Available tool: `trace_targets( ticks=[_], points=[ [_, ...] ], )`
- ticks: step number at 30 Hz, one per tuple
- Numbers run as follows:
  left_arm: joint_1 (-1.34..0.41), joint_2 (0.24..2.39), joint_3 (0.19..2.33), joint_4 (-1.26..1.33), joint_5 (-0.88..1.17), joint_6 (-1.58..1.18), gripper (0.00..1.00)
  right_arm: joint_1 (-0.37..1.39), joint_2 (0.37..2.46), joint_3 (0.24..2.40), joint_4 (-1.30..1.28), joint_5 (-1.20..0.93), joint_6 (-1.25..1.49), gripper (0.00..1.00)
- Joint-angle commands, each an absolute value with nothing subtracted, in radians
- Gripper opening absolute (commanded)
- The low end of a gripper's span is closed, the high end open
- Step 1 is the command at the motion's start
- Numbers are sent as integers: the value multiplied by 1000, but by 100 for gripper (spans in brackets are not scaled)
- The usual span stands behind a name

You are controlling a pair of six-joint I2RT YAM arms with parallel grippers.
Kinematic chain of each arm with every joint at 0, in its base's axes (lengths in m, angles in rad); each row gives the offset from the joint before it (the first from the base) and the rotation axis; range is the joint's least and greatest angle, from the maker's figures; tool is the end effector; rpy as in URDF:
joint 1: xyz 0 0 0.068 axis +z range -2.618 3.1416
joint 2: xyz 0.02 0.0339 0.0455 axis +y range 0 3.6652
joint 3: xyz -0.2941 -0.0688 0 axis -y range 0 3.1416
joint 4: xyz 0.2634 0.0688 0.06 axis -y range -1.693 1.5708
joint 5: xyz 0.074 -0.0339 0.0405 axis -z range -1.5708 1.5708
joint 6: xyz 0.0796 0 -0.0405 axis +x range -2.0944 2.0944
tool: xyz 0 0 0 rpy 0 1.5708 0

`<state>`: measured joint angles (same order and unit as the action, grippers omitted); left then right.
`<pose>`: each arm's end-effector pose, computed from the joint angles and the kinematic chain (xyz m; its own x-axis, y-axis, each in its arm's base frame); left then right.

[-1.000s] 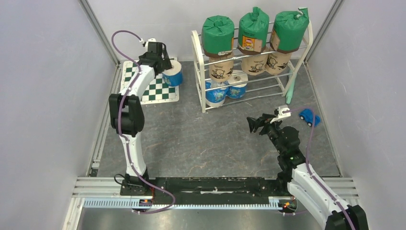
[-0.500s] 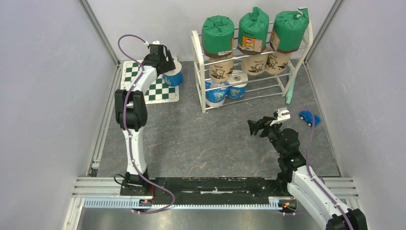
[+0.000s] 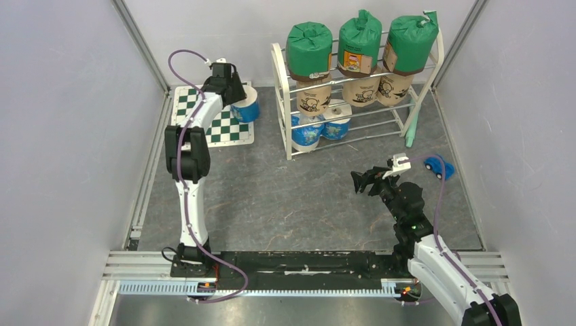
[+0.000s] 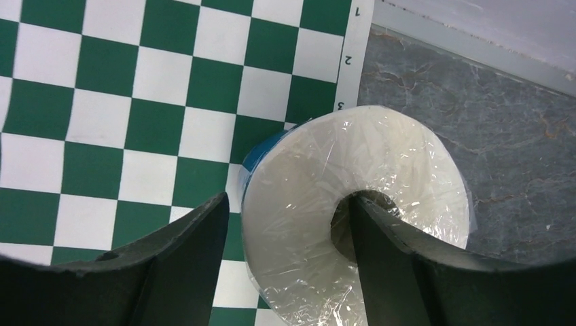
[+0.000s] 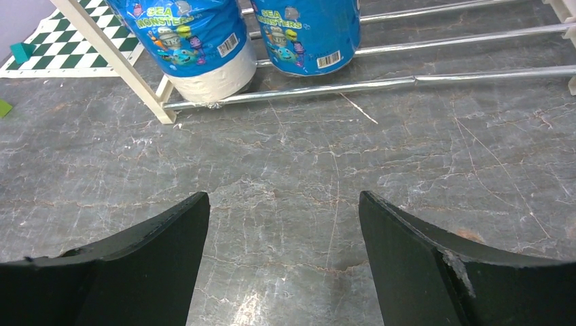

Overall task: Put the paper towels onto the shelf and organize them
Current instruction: Pick up the paper towel from the center of the board.

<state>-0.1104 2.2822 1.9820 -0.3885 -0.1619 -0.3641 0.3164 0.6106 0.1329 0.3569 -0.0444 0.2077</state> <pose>0.5969 -0.0533 0.2187 -0.5849 -0.2888 -0.7579 -0.2389 0.9544 -0.1792 0.1823 0.0634 0.1958 -0.1848 0.1563 -0.9703 -0.3215 0.9233 0.2099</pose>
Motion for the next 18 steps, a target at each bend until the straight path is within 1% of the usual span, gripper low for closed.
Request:
trace_targets(
  ticks=[1, 4, 7, 12, 18],
  points=[
    [-103, 2296, 2014, -411, -123, -341, 68, 315, 609, 131, 393, -31, 194, 83],
    [-102, 2280, 2007, -413, -107, -342, 65, 314, 602, 131, 390, -28, 193, 83],
    [-101, 2242, 1997, -411, -102, -330, 57, 315, 596, 131, 385, -28, 195, 83],
    [-103, 2129, 1916, -347, -97, -269, 39, 315, 588, 132, 381, -29, 195, 83],
    [-110, 1981, 1782, -304, -101, -169, 34, 315, 564, 140, 369, -44, 195, 83]
  ],
)
